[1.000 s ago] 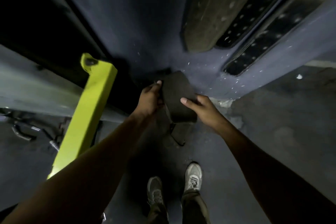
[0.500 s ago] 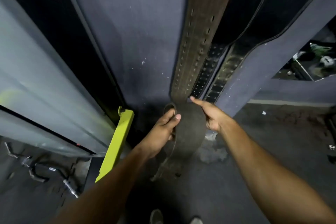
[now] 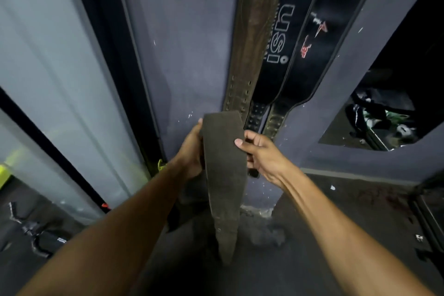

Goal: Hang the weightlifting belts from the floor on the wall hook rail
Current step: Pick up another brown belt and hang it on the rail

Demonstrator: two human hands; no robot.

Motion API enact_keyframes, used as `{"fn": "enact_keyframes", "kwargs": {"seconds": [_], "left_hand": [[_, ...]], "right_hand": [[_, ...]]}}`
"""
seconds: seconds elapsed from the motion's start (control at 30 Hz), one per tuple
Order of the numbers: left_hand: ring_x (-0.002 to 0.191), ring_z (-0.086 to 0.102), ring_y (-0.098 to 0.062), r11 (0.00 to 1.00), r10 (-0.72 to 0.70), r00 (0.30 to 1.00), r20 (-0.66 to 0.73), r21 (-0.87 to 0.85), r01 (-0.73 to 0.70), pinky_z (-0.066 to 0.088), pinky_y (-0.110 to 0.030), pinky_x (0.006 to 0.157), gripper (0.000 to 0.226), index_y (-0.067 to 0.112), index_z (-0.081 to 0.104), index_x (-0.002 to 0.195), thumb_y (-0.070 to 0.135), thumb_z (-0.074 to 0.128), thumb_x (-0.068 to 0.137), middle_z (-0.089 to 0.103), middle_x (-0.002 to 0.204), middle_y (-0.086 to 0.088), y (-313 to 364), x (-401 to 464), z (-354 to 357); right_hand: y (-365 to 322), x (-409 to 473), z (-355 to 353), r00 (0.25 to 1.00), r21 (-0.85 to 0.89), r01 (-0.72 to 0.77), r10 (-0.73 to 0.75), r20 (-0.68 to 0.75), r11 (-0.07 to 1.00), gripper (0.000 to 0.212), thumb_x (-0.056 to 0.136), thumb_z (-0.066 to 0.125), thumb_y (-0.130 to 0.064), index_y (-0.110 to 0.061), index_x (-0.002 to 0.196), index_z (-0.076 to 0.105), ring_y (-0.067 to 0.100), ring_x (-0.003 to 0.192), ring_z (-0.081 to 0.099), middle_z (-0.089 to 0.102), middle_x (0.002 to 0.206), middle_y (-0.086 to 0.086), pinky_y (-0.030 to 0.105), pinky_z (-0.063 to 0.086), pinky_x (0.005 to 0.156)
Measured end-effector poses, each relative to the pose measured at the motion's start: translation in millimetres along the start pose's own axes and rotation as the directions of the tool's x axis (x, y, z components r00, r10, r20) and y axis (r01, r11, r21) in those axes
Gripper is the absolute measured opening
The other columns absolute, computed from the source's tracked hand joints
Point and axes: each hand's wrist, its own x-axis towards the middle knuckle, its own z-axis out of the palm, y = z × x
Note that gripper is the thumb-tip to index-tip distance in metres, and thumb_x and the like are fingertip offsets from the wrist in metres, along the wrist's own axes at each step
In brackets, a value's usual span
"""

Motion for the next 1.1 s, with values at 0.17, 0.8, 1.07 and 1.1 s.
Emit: {"fn": "enact_keyframes", "kwargs": {"seconds": [0.17,0.8,1.07,1.1], "left_hand": [[0.103,0.074,-0.031,0.997,0.057,0.998,0.027,-0.058,-0.055,0.056,-0.043,0.092,0.065,0.006,0.074,0.116,0.063,0.05,0.096,0.075,0.114,-0.019,66,-31,51],[0.124,0.064,-0.03,0.901,0.34,0.886,0.316,0.162,-0.403,0.056,-0.04,0.098,0.037,0.009,0.058,0.134,0.005,0.058,0.098,0.067,0.133,-0.016,33,-115,93],[0.131,0.058,-0.038,0.886,0.454,0.861,0.227,-0.01,-0.464,0.045,-0.058,0.11,0.063,0.001,0.049,0.142,0.04,0.064,0.095,0.062,0.137,-0.024,89,-131,100],[0.128,0.06,-0.036,0.855,0.5,0.847,0.178,0.052,-0.516,0.048,-0.057,0.107,0.065,0.003,0.05,0.14,0.045,0.064,0.093,0.065,0.134,-0.021,99,-133,105]], "right_hand": [[-35,-52,-3,0.986,-0.121,0.142,-0.131,0.099,0.982,0.02,0.105,0.058,-0.01,-0.023,0.11,0.071,0.01,0.087,0.076,0.081,0.101,0.0,0.02,0.057,0.065],[-167,-55,-2,0.916,-0.171,0.305,-0.338,-0.215,0.937,0.032,0.098,0.067,-0.042,-0.012,0.087,0.074,0.016,0.081,0.073,0.078,0.084,0.001,0.028,0.058,0.071],[-184,-66,23,0.806,-0.331,0.512,-0.576,-0.133,0.793,0.022,0.105,0.059,-0.027,-0.011,0.09,0.063,-0.002,0.069,0.064,0.068,0.077,-0.009,0.015,0.051,0.069],[-190,-67,24,0.806,-0.34,0.519,-0.581,-0.113,0.785,0.025,0.105,0.059,-0.028,-0.008,0.093,0.064,-0.001,0.071,0.065,0.068,0.079,-0.007,0.015,0.052,0.07]]}}
